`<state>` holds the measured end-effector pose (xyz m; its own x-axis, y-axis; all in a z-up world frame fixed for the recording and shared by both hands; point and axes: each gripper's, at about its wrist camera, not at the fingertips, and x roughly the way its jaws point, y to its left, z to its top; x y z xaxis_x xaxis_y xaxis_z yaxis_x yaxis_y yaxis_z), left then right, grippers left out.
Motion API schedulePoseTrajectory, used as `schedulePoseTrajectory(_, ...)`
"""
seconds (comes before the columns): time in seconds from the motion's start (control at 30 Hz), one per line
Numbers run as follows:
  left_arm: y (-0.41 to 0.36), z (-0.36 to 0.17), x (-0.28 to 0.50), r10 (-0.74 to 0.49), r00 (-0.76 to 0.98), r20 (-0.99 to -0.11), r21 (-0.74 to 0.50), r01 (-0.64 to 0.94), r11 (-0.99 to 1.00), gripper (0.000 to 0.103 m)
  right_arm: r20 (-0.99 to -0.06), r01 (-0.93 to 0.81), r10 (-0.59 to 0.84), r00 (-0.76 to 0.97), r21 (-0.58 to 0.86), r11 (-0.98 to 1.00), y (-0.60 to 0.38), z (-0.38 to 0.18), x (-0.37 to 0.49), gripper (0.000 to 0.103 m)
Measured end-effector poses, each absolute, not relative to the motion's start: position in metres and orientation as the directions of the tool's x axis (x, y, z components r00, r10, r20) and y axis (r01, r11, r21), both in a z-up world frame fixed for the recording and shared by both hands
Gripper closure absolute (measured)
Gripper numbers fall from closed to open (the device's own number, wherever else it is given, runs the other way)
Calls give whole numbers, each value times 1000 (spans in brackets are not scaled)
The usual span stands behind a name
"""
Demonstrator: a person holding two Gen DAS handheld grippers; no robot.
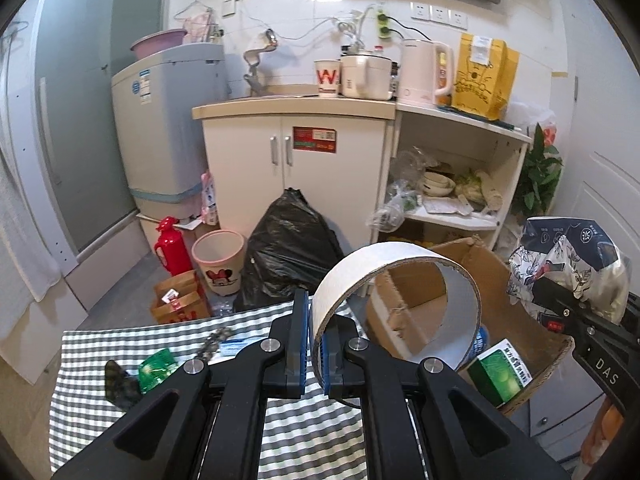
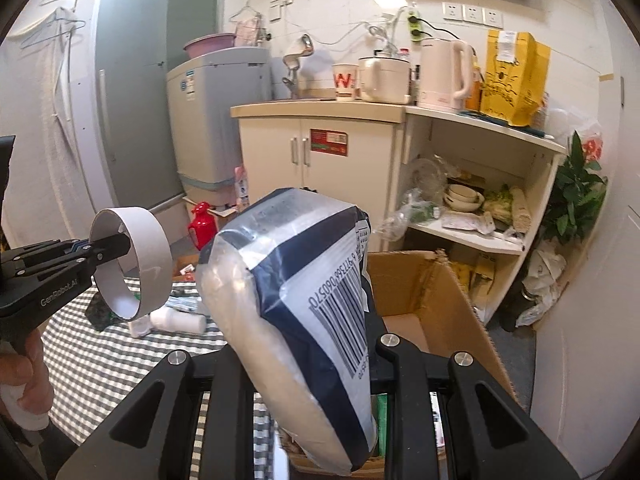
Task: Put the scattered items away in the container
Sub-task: 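Carry the package and tape roll with both tools toward the cardboard box, then open the left tool to drop the tape roll while the right tool releases the package into the box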
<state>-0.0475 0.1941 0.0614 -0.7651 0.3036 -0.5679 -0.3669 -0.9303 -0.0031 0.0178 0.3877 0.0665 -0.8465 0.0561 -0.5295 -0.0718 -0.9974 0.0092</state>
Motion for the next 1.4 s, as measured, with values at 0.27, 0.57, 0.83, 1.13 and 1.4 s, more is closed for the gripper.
schedulePoseTrajectory(0.27,235,57,-50,353,-736,-578,-8,-427,-904,98,-543,-111,90,-835,6,-994,413,62,21,81)
schedulePoseTrajectory(0.57,287,42,-57,396,-688,-608,-5,-496,-868,98,-566,-171,137,-813,6,-985,449,54,25,81)
schedulePoseTrajectory(0.83,327,25,-63,420,-643,-641,-4,-544,-839,98,-602,-211,159,-783,17,-977,479,38,20,80)
schedulePoseTrajectory(1.13,354,-1,-80,409,-586,-700,3,-575,-818,98,-656,-200,140,-741,16,-980,492,16,2,79)
schedulePoseTrajectory(1.4,372,-30,-92,373,-549,-748,47,-604,-796,98,-720,-191,126,-683,8,-982,501,-10,-14,79)
